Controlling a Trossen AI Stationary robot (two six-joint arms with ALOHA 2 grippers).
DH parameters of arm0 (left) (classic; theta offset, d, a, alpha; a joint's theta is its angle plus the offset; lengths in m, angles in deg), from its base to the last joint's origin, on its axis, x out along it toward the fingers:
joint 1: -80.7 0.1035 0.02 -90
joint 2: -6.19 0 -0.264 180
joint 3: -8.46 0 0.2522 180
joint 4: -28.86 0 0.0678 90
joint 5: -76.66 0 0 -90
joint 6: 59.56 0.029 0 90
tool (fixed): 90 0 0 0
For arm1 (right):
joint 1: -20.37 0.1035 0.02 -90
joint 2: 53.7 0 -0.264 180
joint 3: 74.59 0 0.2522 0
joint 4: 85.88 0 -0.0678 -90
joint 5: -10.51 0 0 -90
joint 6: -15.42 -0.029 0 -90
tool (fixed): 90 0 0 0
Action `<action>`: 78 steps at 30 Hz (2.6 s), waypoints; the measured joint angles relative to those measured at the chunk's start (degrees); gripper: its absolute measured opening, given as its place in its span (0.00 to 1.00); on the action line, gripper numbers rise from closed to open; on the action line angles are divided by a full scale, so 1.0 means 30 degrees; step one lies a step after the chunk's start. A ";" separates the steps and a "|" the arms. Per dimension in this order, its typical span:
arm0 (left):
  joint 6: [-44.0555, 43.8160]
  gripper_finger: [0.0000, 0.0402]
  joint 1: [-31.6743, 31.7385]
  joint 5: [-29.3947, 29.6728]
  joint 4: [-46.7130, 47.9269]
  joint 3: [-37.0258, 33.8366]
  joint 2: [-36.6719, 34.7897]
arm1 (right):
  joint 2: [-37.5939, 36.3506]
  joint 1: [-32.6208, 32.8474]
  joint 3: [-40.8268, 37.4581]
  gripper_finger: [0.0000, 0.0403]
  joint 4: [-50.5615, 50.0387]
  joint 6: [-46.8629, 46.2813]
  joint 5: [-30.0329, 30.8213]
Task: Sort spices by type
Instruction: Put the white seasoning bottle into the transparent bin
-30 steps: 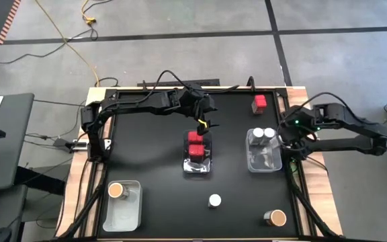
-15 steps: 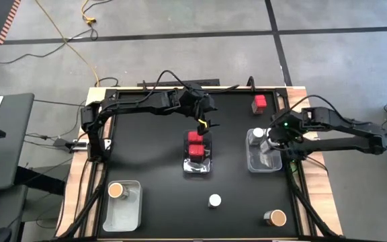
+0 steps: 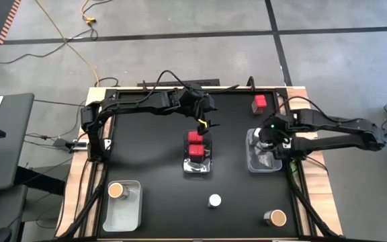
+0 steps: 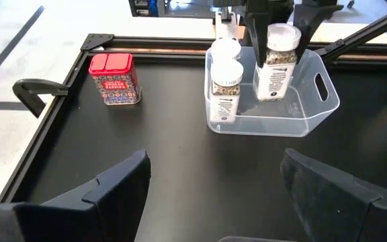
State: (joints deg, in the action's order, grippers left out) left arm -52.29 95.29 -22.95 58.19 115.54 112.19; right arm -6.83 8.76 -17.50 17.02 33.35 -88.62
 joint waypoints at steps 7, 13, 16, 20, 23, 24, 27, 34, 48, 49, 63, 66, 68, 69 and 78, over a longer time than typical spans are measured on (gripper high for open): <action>0.0000 0.80 0.0000 0.0000 0.0000 0.0000 0.0000 | 0.1198 0.0005 0.0000 0.56 -0.0047 -0.0179 0.0070; 0.0007 0.80 0.0000 0.0000 0.0000 0.0000 0.0000 | 0.2377 -0.0010 0.0000 0.56 -0.0048 -0.0166 0.0075; 0.0009 0.80 0.0000 0.0002 0.0000 0.0000 0.0000 | 0.2835 -0.0010 0.0000 0.56 -0.0021 -0.0059 0.0069; 0.0181 0.80 0.0000 0.0002 0.0000 0.0000 0.0000 | 0.2907 0.0170 0.0000 0.56 0.0364 -0.0029 0.0073; 0.0204 0.80 0.0002 0.0006 0.0007 0.0000 0.0000 | 0.2856 0.0384 0.0000 0.56 0.0672 -0.0029 0.0068; 0.0204 0.80 0.0000 0.0005 0.0000 0.0000 0.0000 | 0.2869 0.0391 0.0000 0.56 0.0632 -0.0022 0.0068; 0.0203 0.80 0.0001 0.0007 0.0007 0.0000 0.0000 | 0.2914 0.0377 0.0000 0.56 0.0643 -0.0021 0.0075; 0.0204 0.80 0.0007 0.0002 0.0007 0.0000 0.0000 | 0.3262 0.0369 0.0000 0.58 0.0835 0.0039 0.0075; 0.0161 0.80 0.0000 0.0000 0.0036 0.0000 0.0000 | 0.3884 0.0384 0.0000 0.58 0.1628 0.3009 0.0053; 0.0154 0.80 0.0000 0.0000 0.0036 0.0000 0.0000 | 0.3884 0.0384 0.0000 0.58 0.1628 0.3161 0.0046; 0.0146 0.80 -0.0109 0.0000 0.0051 0.0000 0.0000 | 0.3876 0.0632 -0.1392 0.57 0.3039 0.2667 -0.0527; 0.0146 0.80 -0.0109 0.0000 0.0051 0.0000 0.0000 | 0.3876 0.0624 -0.1392 0.57 0.3052 0.2667 -0.0493; 0.0146 0.80 -0.0109 0.0000 0.0054 0.0000 0.0000 | 0.3876 0.0632 -0.1392 0.57 0.3076 0.2667 -0.0486; 0.0146 0.80 -0.0109 0.0000 0.0051 0.0000 0.0000 | 0.3876 0.0627 -0.1392 0.57 0.3094 0.2662 -0.0481; 0.0151 0.80 -0.0109 0.0000 0.0058 0.0000 0.0000 | 0.3876 0.0573 -0.1392 0.61 0.3158 0.2619 -0.0413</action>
State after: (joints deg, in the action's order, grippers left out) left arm -51.84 94.96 -22.95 58.37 115.54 112.19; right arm 4.80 10.48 -21.68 26.50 41.21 -89.86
